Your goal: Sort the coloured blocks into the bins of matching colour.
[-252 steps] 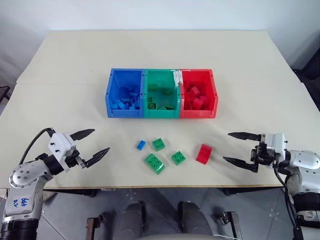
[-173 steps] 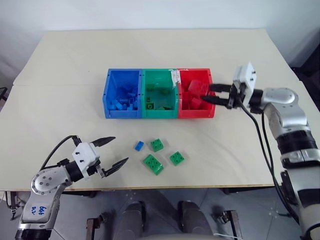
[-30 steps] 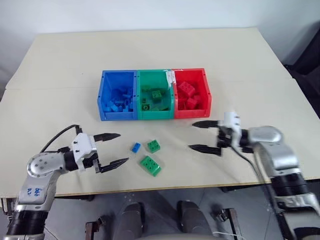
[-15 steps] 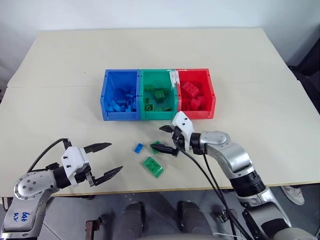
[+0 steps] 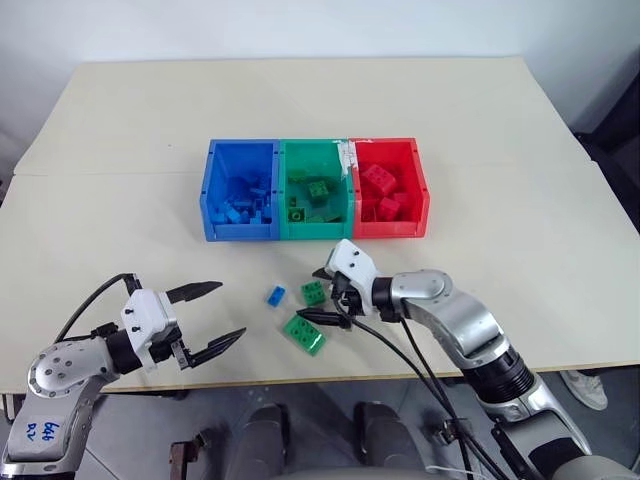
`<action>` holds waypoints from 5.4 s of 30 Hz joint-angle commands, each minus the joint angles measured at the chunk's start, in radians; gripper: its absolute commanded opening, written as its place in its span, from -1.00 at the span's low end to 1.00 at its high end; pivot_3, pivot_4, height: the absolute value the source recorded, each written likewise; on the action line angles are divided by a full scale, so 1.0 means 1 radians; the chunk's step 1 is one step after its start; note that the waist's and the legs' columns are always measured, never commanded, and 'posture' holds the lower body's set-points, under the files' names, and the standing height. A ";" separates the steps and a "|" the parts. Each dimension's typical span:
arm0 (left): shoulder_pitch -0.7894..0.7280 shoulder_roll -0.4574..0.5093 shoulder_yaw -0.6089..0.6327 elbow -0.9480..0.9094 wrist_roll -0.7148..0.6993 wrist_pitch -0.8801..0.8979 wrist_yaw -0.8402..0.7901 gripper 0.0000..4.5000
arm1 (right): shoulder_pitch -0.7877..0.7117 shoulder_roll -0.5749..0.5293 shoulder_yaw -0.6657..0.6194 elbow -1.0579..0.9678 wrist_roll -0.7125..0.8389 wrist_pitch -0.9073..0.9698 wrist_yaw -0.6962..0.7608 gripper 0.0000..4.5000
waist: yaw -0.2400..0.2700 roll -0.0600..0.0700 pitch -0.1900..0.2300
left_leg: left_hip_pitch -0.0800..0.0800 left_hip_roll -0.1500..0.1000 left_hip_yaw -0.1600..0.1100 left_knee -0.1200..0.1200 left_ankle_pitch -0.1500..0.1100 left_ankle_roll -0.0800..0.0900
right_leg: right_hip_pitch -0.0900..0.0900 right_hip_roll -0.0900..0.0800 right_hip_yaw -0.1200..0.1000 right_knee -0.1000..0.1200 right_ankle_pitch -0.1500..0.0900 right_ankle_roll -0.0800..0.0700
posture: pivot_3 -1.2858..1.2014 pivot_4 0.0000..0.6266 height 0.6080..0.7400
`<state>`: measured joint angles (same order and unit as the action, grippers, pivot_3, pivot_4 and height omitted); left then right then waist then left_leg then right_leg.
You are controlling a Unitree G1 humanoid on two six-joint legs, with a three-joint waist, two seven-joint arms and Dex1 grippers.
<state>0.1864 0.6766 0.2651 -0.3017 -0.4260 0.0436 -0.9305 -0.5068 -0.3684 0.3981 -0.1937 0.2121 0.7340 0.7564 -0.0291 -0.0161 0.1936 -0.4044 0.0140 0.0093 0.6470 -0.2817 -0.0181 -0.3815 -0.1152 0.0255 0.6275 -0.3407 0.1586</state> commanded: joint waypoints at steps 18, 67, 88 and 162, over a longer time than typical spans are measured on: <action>-0.059 0.002 -0.007 0.030 0.001 -0.019 -0.023 1.00 | -0.037 -0.055 -0.085 0.216 0.003 -0.308 0.163 -0.10 | -0.001 -0.001 0.000 | 0.001 0.000 0.000 0.000 0.000 0.000 | 0.001 0.000 -0.003 0.000 0.000 0.000 | 0.03 -0.52 1.00; -0.070 0.136 0.103 0.377 -0.017 -0.136 -0.224 1.00 | 0.272 -0.396 -0.581 0.277 0.392 -0.778 0.823 0.99 | 0.001 0.001 0.001 | 0.005 0.006 0.012 0.002 -0.002 -0.003 | 0.006 -0.001 -0.019 -0.002 -0.001 -0.003 | 0.03 -0.52 1.00; -0.459 0.038 -0.467 0.155 0.146 -0.047 -0.359 1.00 | 0.378 -0.458 -0.601 0.243 0.382 -0.798 0.799 0.99 | 0.007 0.002 0.000 | 0.005 0.008 0.015 0.005 -0.004 -0.002 | 0.006 0.002 -0.019 0.000 0.000 -0.003 | 0.03 -0.52 1.00; 0.045 0.006 0.214 0.264 0.016 -0.186 -0.057 0.95 | 0.149 -0.270 -0.495 0.413 0.307 -0.885 0.696 1.00 | 0.029 0.001 0.001 | 0.001 0.013 0.014 0.015 -0.008 0.001 | 0.007 -0.001 -0.022 0.000 0.003 -0.002 | 0.03 -0.52 1.00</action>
<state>0.2265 0.6867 0.4755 0.0110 -0.4016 -0.1308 -0.9962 -0.3458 -0.6331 -0.0841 0.2150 0.5162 -0.1307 1.4346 0.0004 -0.0154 0.1944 -0.4029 0.0272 0.0232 0.6623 -0.2893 -0.0174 -0.3749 -0.1163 0.0036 0.6272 -0.3374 0.1561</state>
